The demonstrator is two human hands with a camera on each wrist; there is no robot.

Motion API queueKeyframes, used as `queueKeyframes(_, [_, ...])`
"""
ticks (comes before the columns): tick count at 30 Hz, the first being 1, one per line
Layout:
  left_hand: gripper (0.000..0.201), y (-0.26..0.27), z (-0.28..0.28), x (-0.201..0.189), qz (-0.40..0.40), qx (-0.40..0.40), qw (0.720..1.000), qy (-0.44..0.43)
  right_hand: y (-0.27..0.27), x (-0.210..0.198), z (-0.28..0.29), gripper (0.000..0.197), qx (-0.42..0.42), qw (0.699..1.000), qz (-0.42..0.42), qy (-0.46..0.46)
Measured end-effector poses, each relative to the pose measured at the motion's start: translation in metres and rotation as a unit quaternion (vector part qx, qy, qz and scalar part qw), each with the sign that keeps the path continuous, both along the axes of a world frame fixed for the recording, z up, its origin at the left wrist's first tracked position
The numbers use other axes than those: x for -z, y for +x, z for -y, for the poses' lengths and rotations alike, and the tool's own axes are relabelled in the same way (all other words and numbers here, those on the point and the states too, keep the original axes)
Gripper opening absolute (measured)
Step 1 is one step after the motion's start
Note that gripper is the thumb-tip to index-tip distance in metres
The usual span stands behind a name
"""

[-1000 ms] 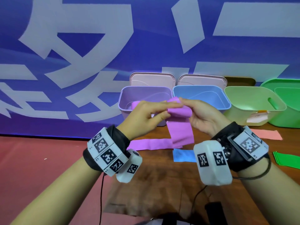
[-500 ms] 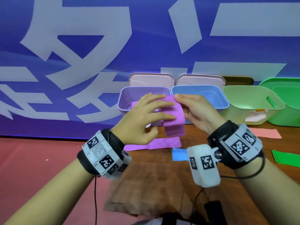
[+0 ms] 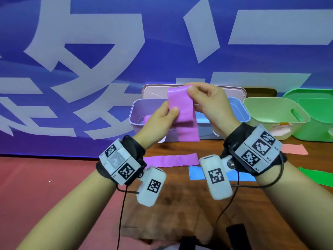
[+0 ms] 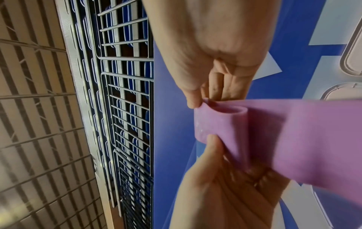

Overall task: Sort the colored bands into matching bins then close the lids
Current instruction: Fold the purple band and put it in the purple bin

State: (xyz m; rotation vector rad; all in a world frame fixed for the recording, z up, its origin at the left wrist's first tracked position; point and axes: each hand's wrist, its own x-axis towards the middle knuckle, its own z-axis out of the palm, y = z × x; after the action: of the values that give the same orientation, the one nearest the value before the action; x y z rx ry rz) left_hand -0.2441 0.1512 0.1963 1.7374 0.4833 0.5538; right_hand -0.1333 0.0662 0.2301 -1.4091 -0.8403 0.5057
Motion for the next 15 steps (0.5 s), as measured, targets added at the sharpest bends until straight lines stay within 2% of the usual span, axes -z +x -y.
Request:
queueKeyframes(4, [0.036,0.007,0.002,0.001,0.008,-0.043,0.999,-0.028,-0.010,0.005,-0.005,0.040,-0.013,0.996,0.062,-0.067])
queueKeyframes(8, [0.047,0.014,0.009,0.000,-0.030,-0.035,0.999,-0.013,-0.020,0.012,-0.010,0.054,-0.006,0.986,0.107,-0.126])
queueKeyframes(13, [0.032,0.012,0.009,-0.004,-0.049,-0.084,0.995,-0.011,-0.015,0.016,-0.012,0.057,-0.067,0.990,0.056,-0.115])
queueKeyframes(15, [0.031,0.009,0.007,-0.004,-0.045,-0.087,0.995,-0.026,-0.012,0.018,-0.012,0.050,-0.065,0.992,0.036,-0.104])
